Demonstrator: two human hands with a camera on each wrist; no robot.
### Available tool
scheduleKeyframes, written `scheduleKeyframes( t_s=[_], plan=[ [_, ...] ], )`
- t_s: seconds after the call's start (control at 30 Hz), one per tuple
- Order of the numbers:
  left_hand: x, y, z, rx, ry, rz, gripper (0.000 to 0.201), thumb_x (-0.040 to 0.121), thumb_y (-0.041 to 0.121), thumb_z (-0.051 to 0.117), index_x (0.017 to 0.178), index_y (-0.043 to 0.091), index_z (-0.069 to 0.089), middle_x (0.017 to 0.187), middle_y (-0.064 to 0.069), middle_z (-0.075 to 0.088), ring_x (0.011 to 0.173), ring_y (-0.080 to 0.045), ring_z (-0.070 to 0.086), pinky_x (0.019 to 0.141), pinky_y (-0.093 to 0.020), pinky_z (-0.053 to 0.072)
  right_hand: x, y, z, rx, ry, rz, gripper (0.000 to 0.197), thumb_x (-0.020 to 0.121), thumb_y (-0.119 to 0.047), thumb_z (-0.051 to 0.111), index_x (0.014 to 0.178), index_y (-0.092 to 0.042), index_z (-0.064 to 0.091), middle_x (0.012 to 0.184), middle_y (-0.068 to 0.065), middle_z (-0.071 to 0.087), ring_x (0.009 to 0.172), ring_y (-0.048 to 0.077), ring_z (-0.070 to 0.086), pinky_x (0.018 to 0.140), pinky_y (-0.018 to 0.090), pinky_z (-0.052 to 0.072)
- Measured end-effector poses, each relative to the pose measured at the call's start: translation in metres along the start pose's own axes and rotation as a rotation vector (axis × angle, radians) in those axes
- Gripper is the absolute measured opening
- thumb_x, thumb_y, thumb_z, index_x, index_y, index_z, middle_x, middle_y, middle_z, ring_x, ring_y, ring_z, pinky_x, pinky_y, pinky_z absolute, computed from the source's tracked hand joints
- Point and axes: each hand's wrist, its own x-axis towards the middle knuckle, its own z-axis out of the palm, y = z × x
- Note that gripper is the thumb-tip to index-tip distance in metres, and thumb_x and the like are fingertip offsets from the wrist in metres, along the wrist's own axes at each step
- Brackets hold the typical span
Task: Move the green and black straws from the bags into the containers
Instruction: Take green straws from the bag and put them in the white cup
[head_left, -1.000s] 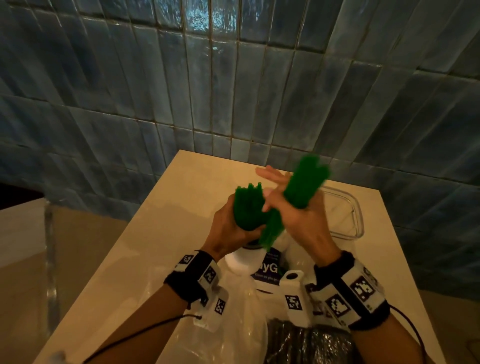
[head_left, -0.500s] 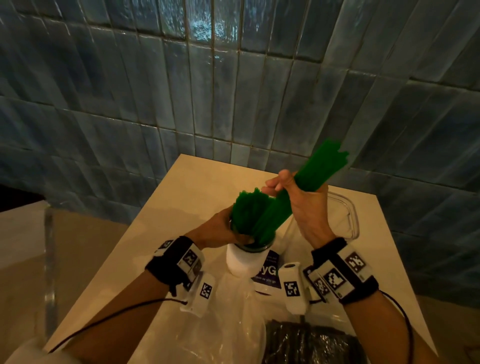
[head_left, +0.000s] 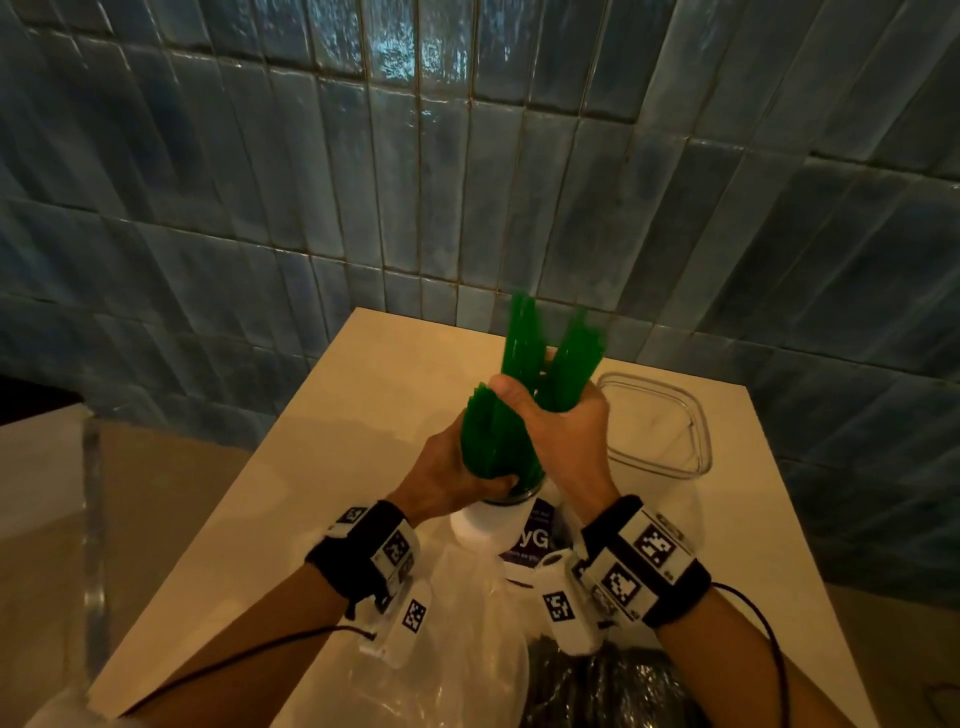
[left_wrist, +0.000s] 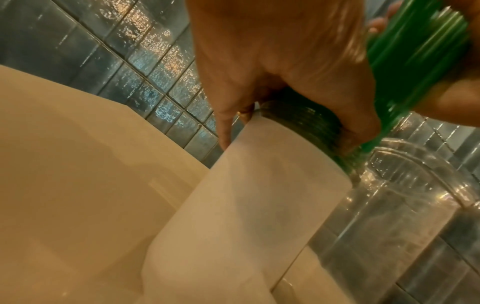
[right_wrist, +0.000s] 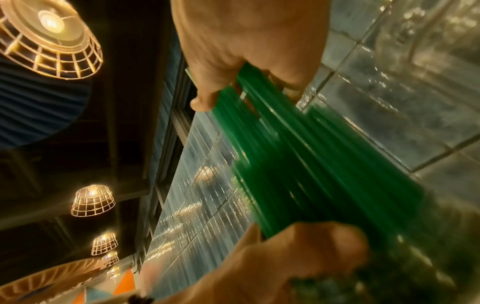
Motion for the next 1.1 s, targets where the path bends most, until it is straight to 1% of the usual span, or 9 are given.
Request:
scheduleKeyframes(
  t_s=[0.13,0.2,0.4,0.53,0.7,0.83,0.93,1.0,1.1],
  plan=[
    [0.001,0.002,-0.004,0.001,-0.05,0.016,0.083,0.068,0.023,0.082,0.137,0.016,0.036,0.129,-0.002,0.054,0.116,-0.016,0.051,0.096,-0.028,0.044,0.006,-0.014,-0.01,-0.158,0.046,-0.327,0.091,0.065,-0.022,0.083,0.132,-0.041,0.024,0.126,-0.017,0.047,0.106,-0.011,0.053,0.085,0.011,0.048],
    [0.0,0.002,-0.003,-0.008,-0.084,0.026,0.09,0.063,0.029,0.085,0.137,0.018,0.036,0.13,0.002,0.053,0.118,-0.014,0.05,0.099,-0.032,0.044,0.008,-0.015,-0.013,-0.178,-0.016,-0.407,0.098,0.069,-0.013,0.081,0.136,-0.041,0.015,0.134,-0.012,0.041,0.111,-0.006,0.052,0.091,0.013,0.046],
    [-0.004,-0.01,0.007,-0.039,-0.042,0.102,0.098,0.054,0.035,0.089,0.135,0.022,0.036,0.129,0.01,0.05,0.118,-0.009,0.049,0.097,-0.028,0.047,-0.007,0.02,-0.007,-0.333,0.022,-0.334,0.047,0.088,-0.018,0.062,0.123,-0.035,0.036,0.106,-0.028,0.046,0.093,-0.008,0.056,0.079,0.004,0.047],
    [-0.006,-0.013,0.01,-0.09,-0.017,0.109,0.098,0.05,0.045,0.085,0.133,0.026,0.035,0.127,0.011,0.052,0.117,-0.006,0.051,0.094,-0.022,0.047,-0.019,0.033,-0.008,-0.313,-0.004,-0.293,0.049,0.086,-0.013,0.066,0.122,-0.027,0.037,0.11,-0.026,0.044,0.103,-0.022,0.047,0.081,0.0,0.042],
    [-0.003,-0.017,0.011,-0.041,-0.001,0.14,0.1,0.054,0.032,0.088,0.135,0.025,0.03,0.128,0.011,0.049,0.117,-0.006,0.049,0.095,-0.023,0.046,-0.012,0.012,-0.011,-0.37,0.043,-0.555,0.073,0.083,-0.022,0.068,0.139,-0.021,0.022,0.15,-0.007,0.025,0.137,0.014,0.033,0.111,0.029,0.032],
    [-0.002,-0.012,0.008,0.004,0.002,0.186,0.102,0.055,0.035,0.087,0.136,0.017,0.028,0.121,0.019,0.044,0.107,0.004,0.05,0.083,-0.002,0.041,-0.013,0.01,-0.01,-0.661,-0.178,-0.602,0.049,0.098,-0.044,0.03,0.14,-0.019,0.031,0.147,-0.001,0.036,0.137,-0.002,0.018,0.115,0.026,0.019],
    [-0.003,-0.016,0.007,0.03,0.019,0.204,0.097,0.061,0.036,0.082,0.137,0.002,0.031,0.123,0.011,0.043,0.108,-0.005,0.05,0.081,0.002,0.036,-0.025,0.041,-0.015,-0.973,-0.429,-0.623,0.059,0.097,-0.054,0.018,0.134,-0.017,0.046,0.139,0.003,0.049,0.136,0.007,0.022,0.116,0.04,0.022],
    [-0.003,-0.018,0.007,-0.011,0.048,0.156,0.099,0.062,0.022,0.085,0.139,0.009,0.025,0.121,0.009,0.045,0.105,-0.006,0.05,0.078,0.0,0.04,-0.028,0.053,-0.02,-1.037,-0.433,-0.637,0.06,0.096,-0.058,0.022,0.137,-0.019,0.041,0.145,0.006,0.041,0.139,0.016,0.022,0.114,0.049,0.025],
    [-0.005,-0.023,0.011,-0.091,0.044,0.115,0.11,0.051,0.025,0.09,0.139,0.015,0.025,0.125,0.007,0.05,0.111,-0.011,0.054,0.087,-0.017,0.049,-0.018,0.043,-0.019,-1.023,-0.272,-0.487,0.068,0.085,-0.068,0.035,0.142,-0.029,0.031,0.155,0.008,0.018,0.143,0.024,0.011,0.113,0.048,0.002]
  ],
)
